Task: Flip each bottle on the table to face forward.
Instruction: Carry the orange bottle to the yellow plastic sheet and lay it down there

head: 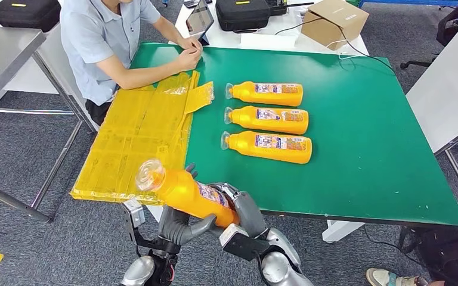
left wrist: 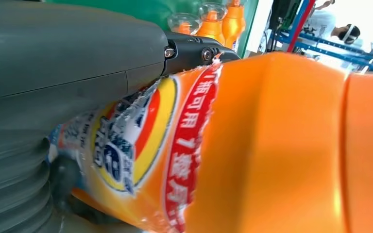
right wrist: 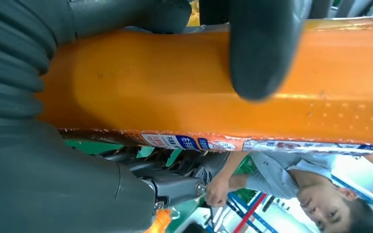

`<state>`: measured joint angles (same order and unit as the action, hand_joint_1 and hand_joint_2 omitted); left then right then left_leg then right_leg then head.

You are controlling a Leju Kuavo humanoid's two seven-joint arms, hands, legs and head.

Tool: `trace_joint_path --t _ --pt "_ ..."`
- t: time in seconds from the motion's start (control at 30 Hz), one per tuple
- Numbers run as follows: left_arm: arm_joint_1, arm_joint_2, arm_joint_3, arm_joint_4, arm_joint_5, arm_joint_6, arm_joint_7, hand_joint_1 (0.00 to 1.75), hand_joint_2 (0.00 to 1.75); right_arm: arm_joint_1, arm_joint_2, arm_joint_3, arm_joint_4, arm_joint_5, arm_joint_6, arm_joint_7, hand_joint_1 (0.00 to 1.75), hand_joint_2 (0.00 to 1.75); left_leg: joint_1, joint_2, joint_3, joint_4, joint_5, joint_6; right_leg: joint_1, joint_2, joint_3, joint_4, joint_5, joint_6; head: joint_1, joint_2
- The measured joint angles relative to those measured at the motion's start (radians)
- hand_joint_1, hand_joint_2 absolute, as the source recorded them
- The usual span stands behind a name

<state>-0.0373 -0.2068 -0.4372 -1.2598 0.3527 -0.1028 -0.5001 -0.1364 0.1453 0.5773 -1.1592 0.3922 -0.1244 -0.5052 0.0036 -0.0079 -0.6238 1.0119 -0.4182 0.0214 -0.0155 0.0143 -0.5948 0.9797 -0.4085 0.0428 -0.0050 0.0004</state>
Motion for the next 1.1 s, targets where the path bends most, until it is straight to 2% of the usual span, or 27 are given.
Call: trace_joint_path --t 0.23,0.3,0.37,0.43,0.5,0.53,0.67,0.87,1.1 --pt "0.017 0.0 0.009 -0.025 0.068 -0.012 0.011 0.02 1.75 -0.024 0.003 0.039 0.041 0.027 -0.039 -0.001 1.6 1.75 0.0 0.0 0.0 0.0 0.0 0.0 0.0 0.0 0.0 0.0 0.0 0.0 0.0 0.0" --pt "0.021 0.001 0.012 -0.034 0.108 -0.034 0.025 0.89 1.75 -0.032 0.004 0.048 0.059 0.041 -0.062 -0.004 1.49 1.75 0.0 0.0 0.0 0.0 0.0 0.0 0.0 0.0 0.0 0.0 0.0 0.0 0.0 0.0" --pt "0.024 0.004 0.013 -0.041 0.148 -0.061 0.048 1.75 1.75 -0.042 0.005 0.058 0.083 0.059 -0.094 -0.009 1.06 1.75 0.0 0.0 0.0 0.0 0.0 0.0 0.0 0.0 -0.001 0.0 0.0 0.0 0.0 0.0" --pt "0.024 0.008 0.013 -0.043 0.168 -0.077 0.073 1.75 1.75 -0.05 0.005 0.064 0.107 0.075 -0.125 -0.016 0.37 1.75 0.0 0.0 0.0 0.0 0.0 0.0 0.0 0.0 -0.001 0.0 0.0 0.0 0.0 0.0" --pt "0.021 0.01 0.013 -0.041 0.182 -0.085 0.095 1.75 1.75 -0.055 0.006 0.068 0.124 0.087 -0.145 -0.022 0.0 1.75 0.0 0.0 0.0 0.0 0.0 0.0 0.0 0.0 -0.001 0.0 0.0 0.0 0.0 0.0" --pt "0.017 0.011 0.013 -0.037 0.19 -0.089 0.105 1.75 1.75 -0.056 0.006 0.071 0.13 0.091 -0.152 -0.025 0.0 1.75 0.0 0.0 0.0 0.0 0.0 0.0 0.0 0.0 -0.001 0.0 0.0 0.0 0.0 0.0" --pt "-0.003 0.011 0.017 -0.02 0.251 -0.117 0.145 1.75 1.75 -0.054 0.007 0.083 0.151 0.104 -0.173 -0.039 0.0 0.0 0.0 0.0 0.0 0.0 0.0 0.0 0.0 0.0 -0.001 0.0 0.0 0.0 0.0 0.0" --pt "-0.018 0.007 0.03 0.004 0.328 -0.136 0.179 1.75 1.75 -0.054 0.009 0.096 0.17 0.092 -0.207 -0.077 0.0 0.0 0.0 0.0 0.0 0.0 0.0 0.0 0.0 0.0 -0.001 0.0 0.0 0.0 0.0 0.0" --pt "-0.021 0.0 0.035 0.016 0.345 -0.128 0.189 1.75 1.75 -0.055 0.015 0.1 0.193 0.083 -0.229 -0.086 0.0 0.0 0.0 0.0 0.0 0.0 0.0 0.0 0.0 0.0 -0.001 0.0 0.0 0.0 0.0 0.0"
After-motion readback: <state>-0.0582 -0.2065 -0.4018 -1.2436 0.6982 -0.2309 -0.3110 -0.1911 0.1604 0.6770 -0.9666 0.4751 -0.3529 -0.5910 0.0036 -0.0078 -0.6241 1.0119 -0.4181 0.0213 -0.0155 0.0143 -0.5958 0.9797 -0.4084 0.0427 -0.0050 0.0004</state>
